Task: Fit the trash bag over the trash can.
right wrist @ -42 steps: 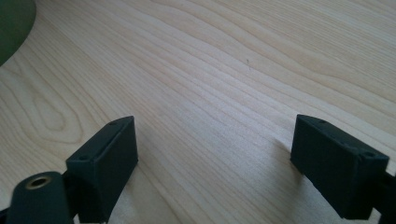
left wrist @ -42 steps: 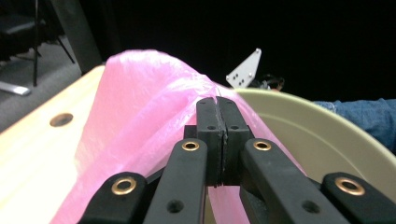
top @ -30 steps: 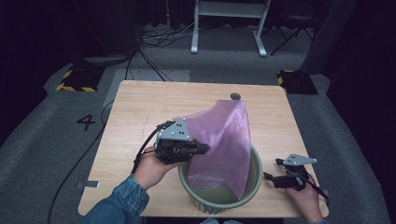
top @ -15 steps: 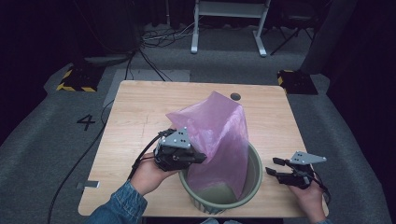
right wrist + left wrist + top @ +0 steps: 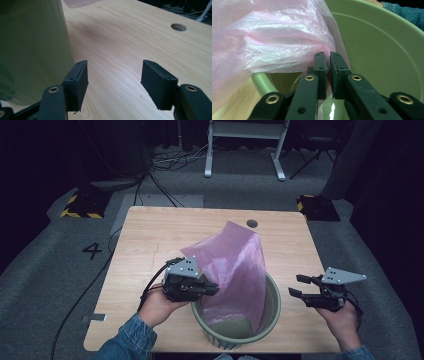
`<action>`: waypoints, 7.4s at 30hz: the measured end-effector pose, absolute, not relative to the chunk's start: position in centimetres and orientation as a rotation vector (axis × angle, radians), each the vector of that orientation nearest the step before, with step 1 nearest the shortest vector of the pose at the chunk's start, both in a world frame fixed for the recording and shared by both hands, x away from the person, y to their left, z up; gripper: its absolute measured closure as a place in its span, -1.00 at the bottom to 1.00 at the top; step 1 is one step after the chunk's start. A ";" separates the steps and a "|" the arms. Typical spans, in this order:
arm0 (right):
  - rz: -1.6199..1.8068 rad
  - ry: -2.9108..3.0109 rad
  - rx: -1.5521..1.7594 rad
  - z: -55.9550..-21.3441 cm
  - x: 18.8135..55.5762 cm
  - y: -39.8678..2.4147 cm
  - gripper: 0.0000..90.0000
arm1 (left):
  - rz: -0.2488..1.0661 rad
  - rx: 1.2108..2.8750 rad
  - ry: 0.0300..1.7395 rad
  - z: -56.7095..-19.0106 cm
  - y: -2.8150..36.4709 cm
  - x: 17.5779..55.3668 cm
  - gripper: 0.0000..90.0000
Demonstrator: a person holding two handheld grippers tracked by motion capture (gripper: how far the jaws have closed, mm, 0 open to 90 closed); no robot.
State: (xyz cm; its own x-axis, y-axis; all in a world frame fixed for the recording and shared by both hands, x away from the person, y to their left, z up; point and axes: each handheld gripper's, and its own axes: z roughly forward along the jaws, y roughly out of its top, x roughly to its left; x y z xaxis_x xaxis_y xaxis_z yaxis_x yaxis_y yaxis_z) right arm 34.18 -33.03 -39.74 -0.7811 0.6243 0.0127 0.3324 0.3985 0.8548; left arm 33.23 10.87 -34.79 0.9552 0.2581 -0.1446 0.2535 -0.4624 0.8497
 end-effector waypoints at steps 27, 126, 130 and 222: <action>1.396 2.414 0.639 -32.3 36.9 -26.7 -0.32 | 0.167 1.929 0.494 -32.9 11.7 33.2 -0.19; 1.466 2.409 0.673 -31.3 30.6 -24.8 -0.32 | 0.078 2.163 0.143 -33.5 8.9 28.1 0.99; 1.483 2.524 0.656 -31.8 31.9 -23.5 0.10 | 0.080 2.160 0.128 -33.4 8.8 28.0 0.91; 1.299 2.442 0.207 -31.2 26.9 -19.2 0.87 | 0.262 1.970 0.197 -30.0 7.2 29.7 -0.08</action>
State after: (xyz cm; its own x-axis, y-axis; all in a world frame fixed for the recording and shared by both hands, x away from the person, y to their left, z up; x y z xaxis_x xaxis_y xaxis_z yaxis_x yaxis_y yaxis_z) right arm 26.94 -19.20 -31.20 -0.9223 0.2954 -0.2494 -0.0418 0.5652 0.8239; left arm 29.74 7.24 -29.96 0.9619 0.2570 0.0931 0.0182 -0.4000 0.9163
